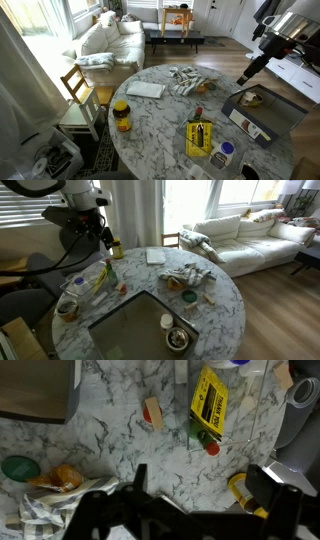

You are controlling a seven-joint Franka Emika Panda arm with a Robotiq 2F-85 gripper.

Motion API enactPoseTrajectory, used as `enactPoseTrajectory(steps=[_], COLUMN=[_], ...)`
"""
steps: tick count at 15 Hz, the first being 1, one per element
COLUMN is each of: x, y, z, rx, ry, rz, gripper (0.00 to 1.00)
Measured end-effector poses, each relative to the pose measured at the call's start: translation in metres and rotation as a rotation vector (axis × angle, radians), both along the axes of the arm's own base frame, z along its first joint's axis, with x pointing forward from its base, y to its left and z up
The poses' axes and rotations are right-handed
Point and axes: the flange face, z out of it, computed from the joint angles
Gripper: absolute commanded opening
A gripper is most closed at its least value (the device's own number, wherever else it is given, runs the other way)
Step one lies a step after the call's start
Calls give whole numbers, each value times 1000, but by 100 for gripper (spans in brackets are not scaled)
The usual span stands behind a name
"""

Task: Remove the yellow card in the clear crisper drawer and place it on the table, pick up the yellow and brown bottle and place it in the crisper drawer near the hot sauce green bottle

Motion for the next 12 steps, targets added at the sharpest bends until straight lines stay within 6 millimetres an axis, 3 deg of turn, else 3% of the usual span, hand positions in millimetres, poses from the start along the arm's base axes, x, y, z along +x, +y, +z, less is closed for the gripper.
enactPoseTrajectory(steps=[7,9,12], x=[0,3,15], y=[1,14,49], z=[0,-4,-10], rx=[-4,-22,-49], ry=[-1,12,46], rz=[9,107,263], gripper=[100,100,100])
